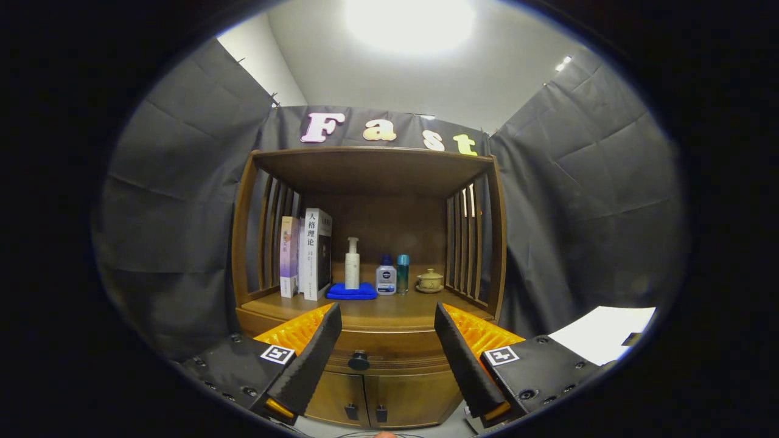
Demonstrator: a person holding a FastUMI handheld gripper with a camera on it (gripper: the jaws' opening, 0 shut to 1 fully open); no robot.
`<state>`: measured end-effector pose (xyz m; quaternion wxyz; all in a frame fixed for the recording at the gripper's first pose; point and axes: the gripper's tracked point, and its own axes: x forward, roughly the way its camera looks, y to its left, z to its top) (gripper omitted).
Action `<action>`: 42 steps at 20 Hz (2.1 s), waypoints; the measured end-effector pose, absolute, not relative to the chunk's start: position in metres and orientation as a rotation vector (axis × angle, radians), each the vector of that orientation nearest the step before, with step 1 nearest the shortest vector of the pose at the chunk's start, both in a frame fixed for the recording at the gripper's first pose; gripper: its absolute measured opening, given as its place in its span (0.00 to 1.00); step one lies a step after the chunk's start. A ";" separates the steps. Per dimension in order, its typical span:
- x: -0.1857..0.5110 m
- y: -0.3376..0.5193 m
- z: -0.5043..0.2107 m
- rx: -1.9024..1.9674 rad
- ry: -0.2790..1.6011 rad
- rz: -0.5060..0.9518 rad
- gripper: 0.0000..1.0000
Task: Pull open the drawer, take out the items inside it, and place them on the countertop above the cabinet.
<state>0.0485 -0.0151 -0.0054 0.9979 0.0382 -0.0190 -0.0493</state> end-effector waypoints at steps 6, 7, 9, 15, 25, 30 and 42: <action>0.091 -0.008 -0.024 0.065 -0.020 -0.110 0.97; 0.098 -0.007 -0.031 0.064 -0.010 -0.111 0.97; 0.111 -0.002 -0.044 0.062 0.015 -0.104 0.97; 0.145 0.014 -0.094 0.070 0.099 -0.074 0.98; 0.170 0.044 -0.169 0.001 0.252 -0.049 0.97; 0.180 0.051 -0.190 0.032 0.292 -0.031 0.92; 0.190 0.053 -0.209 0.034 0.339 -0.008 0.48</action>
